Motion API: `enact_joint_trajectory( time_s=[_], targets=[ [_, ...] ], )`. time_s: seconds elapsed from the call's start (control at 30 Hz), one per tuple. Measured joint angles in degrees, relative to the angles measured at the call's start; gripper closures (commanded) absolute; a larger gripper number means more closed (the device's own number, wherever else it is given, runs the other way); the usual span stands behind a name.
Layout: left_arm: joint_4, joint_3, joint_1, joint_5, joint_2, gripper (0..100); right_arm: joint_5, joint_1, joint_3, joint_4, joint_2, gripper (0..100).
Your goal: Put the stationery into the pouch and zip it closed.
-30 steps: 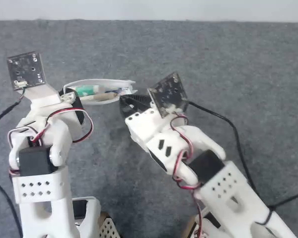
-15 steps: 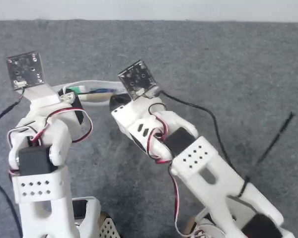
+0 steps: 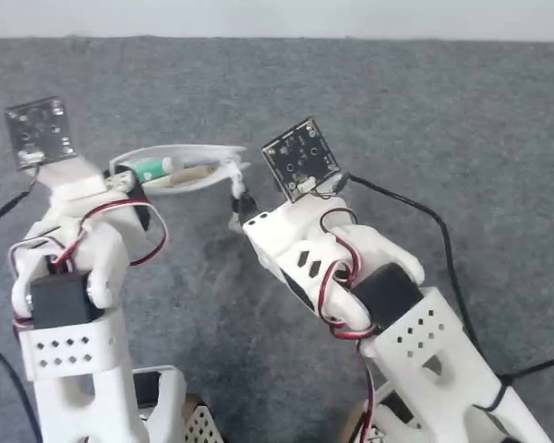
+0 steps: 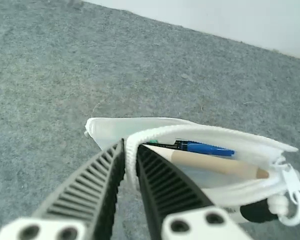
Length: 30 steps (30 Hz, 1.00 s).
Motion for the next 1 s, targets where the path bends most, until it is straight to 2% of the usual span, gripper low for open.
enact_joint_trajectory(
  time_s=[0.43,0.8,1.0],
  targets=[
    [0.0,0.0,-1.5,0.0,0.0,99,0.0,-5.5,0.0,-0.8,12.0,77.0],
    [0.0,0.0,-1.5,0.0,0.0,99,0.0,-5.5,9.0,-20.0,13.2,77.2],
    [0.0,0.0,-1.5,0.0,0.0,99,0.0,-5.5,10.2,-23.3,13.2,79.7]
  ],
)
